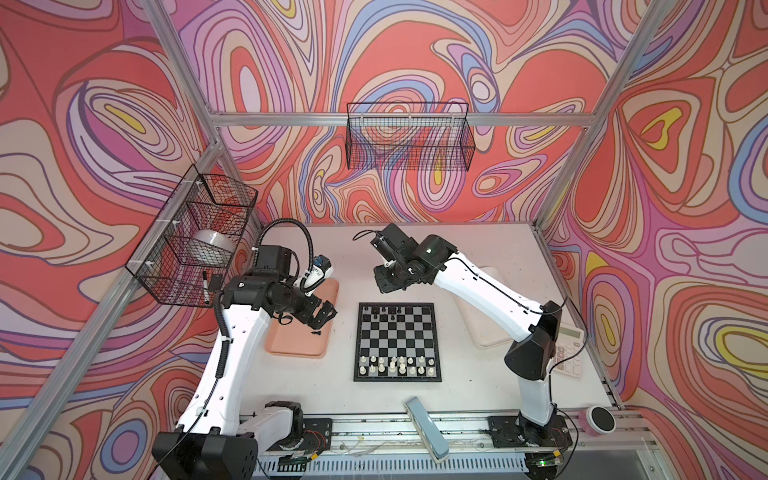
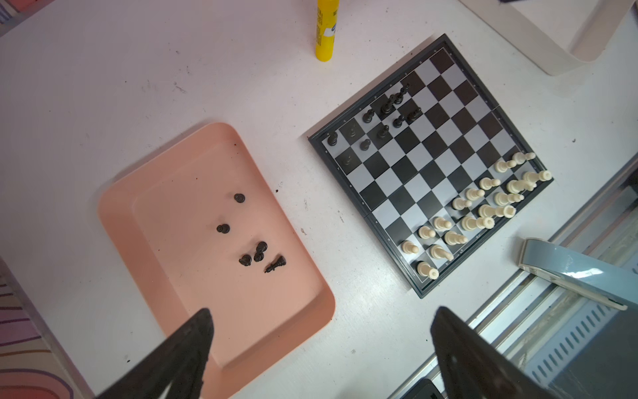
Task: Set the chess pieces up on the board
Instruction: 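Raise the right gripper over the board while the left moves over the pink tray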
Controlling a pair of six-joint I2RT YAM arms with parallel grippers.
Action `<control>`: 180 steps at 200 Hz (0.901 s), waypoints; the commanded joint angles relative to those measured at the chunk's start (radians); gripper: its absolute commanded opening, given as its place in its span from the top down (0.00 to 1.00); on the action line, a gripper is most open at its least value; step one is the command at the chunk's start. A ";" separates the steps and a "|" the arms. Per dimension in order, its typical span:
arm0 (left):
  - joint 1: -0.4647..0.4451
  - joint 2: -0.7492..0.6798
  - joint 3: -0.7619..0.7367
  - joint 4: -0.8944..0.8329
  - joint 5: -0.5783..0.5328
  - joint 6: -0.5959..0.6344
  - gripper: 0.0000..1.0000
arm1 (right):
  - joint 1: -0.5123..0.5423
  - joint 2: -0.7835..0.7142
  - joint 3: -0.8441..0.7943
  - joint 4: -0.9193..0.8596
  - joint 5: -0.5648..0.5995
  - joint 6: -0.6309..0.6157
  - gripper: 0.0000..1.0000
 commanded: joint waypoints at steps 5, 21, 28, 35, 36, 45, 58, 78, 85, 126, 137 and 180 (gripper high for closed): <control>0.027 0.006 -0.037 0.039 -0.049 -0.039 0.03 | 0.007 -0.003 -0.019 0.049 -0.036 -0.026 0.78; 0.028 0.037 -0.032 0.048 -0.048 -0.048 0.05 | 0.007 -0.028 -0.075 0.086 -0.031 -0.009 0.79; 0.028 0.052 -0.023 0.045 -0.038 -0.045 0.05 | 0.006 -0.043 -0.105 0.103 -0.040 -0.004 0.79; 0.029 0.066 -0.014 0.045 -0.027 -0.040 0.06 | 0.007 -0.058 -0.135 0.124 -0.054 0.000 0.79; 0.028 0.068 -0.012 0.044 -0.025 -0.039 0.06 | 0.007 -0.059 -0.139 0.128 -0.057 0.000 0.79; 0.028 0.090 0.006 0.035 -0.013 -0.026 0.07 | 0.007 -0.074 -0.173 0.154 -0.094 0.001 0.79; 0.028 0.116 0.037 0.005 0.001 -0.003 0.09 | 0.006 -0.075 -0.194 0.171 -0.138 -0.003 0.79; 0.029 0.126 0.056 -0.027 -0.018 0.003 0.13 | 0.006 -0.028 -0.139 0.142 -0.160 -0.035 0.79; 0.032 0.119 0.051 -0.028 -0.037 -0.008 0.15 | 0.007 -0.009 -0.119 0.138 -0.169 -0.042 0.79; 0.119 0.033 0.010 -0.035 0.001 -0.047 0.15 | 0.007 0.095 -0.011 0.170 -0.196 -0.085 0.76; 0.136 0.018 0.009 -0.050 0.013 -0.049 0.15 | 0.007 0.134 0.038 0.165 -0.204 -0.099 0.76; 0.138 -0.014 -0.053 -0.047 -0.028 -0.043 0.16 | 0.007 0.213 0.062 0.251 -0.235 -0.115 0.77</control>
